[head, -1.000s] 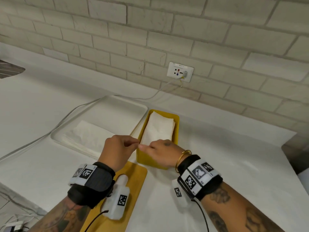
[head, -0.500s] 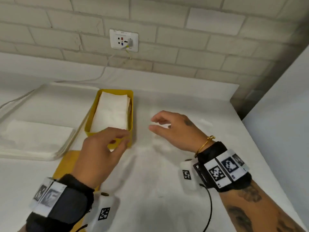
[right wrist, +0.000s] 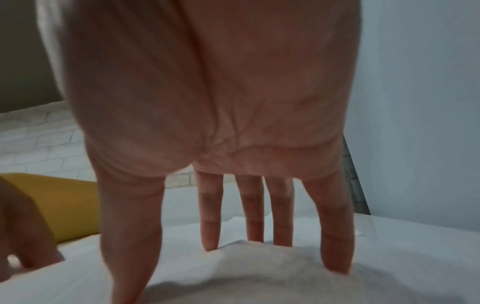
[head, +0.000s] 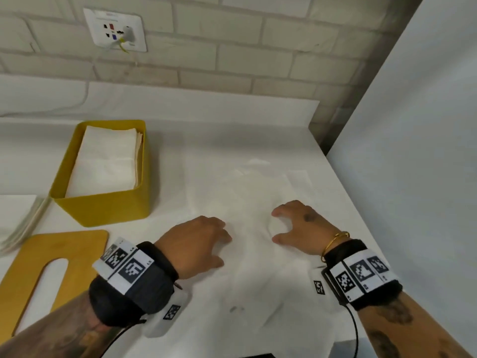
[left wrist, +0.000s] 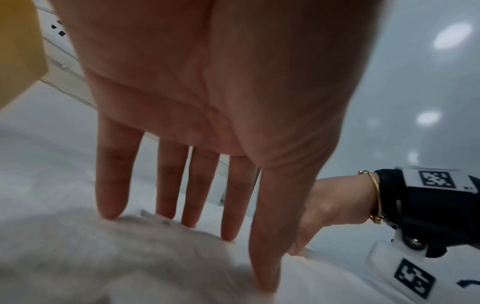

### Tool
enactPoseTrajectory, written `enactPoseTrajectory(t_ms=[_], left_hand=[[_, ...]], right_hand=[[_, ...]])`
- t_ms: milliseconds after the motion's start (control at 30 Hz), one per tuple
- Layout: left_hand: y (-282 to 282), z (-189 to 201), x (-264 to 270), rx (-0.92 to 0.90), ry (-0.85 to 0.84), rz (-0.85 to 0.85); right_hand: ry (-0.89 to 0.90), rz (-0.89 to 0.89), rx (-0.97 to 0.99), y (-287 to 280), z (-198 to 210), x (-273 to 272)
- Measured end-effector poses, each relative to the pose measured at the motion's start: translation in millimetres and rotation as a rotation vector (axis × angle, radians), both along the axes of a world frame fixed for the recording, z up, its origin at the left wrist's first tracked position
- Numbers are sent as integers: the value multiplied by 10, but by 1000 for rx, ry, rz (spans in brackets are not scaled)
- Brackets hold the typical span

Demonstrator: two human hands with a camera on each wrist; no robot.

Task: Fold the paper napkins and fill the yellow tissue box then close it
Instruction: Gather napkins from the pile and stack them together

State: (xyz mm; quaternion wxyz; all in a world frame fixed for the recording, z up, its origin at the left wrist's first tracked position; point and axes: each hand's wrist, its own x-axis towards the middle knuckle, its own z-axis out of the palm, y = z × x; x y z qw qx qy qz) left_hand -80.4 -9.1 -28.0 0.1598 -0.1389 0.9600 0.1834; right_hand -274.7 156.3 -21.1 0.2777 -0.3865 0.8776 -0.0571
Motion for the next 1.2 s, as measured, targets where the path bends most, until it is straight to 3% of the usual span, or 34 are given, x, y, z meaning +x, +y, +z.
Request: enactPoseTrajectory(t_ms=[300,400,533,633,733,933,1067,1200], left_hand=[[-564,84,-392,-74,-60,151],[-640,103,-503,-137,-24,206],[-485,64,-475,-130,92,145],[-315,0,-347,-46,97,88],[-293,-45,-285,-8,60,105],[-299,-41,-296,-15,54,115],[-293,-38,-293,-18,53,108],[-299,-36,-291,-11,53,109]], right_hand=[[117,23,138,-491,45,-146],[134,-15,156,-622,72,-206],[102,-75,122,-659,75,-293],[21,-174,-20,-561,17,-390],[-181,-413,-279,-454,-62,-478],[-415,-687,-589,-411,-133,-564],[-459,-712,-778,-474,-88,-527],[-483,-672,-749,-560,-84,-474]])
